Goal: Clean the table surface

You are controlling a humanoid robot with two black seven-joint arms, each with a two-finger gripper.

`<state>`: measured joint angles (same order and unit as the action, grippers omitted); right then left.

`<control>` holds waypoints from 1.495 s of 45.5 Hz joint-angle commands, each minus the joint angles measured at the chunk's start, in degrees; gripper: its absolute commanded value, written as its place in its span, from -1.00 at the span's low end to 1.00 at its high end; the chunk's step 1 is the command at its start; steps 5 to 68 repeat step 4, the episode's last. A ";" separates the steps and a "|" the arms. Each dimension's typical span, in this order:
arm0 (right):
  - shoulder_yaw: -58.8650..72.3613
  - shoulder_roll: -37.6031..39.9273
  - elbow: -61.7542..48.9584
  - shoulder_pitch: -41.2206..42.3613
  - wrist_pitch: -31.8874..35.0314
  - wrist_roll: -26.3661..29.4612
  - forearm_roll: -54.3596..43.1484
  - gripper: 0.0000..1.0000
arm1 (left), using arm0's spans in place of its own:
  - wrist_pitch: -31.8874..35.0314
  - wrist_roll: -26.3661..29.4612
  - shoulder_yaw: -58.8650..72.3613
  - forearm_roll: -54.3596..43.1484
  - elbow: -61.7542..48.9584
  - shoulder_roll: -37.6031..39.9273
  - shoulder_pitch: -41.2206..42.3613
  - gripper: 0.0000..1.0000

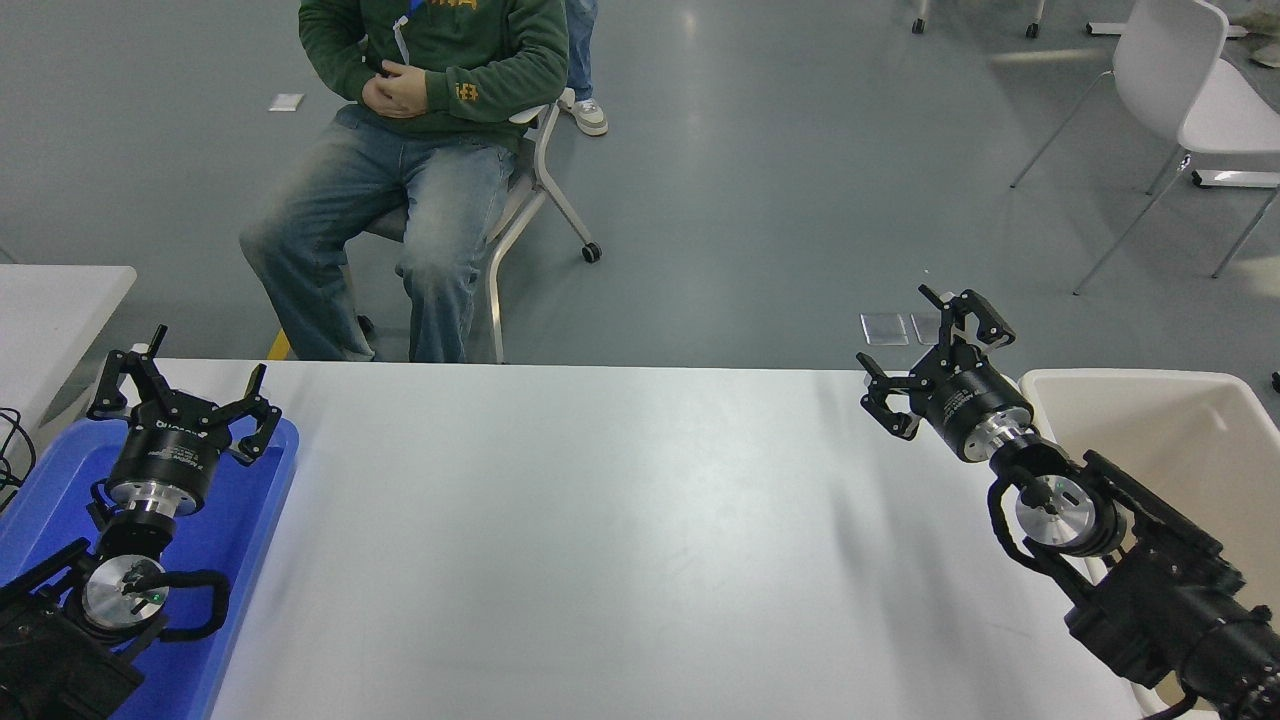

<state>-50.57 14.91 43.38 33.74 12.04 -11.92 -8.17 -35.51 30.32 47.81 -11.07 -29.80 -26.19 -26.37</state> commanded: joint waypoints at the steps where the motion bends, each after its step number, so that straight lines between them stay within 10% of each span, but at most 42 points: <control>1: 0.03 0.03 0.04 -0.08 0.00 0.05 -0.27 1.00 | 0.00 0.00 0.00 0.00 0.00 0.00 0.00 1.00; 68: 0.03 -0.06 0.04 0.01 -0.09 0.05 -0.27 1.00 | 0.00 0.00 -0.09 0.00 0.00 0.00 0.00 1.00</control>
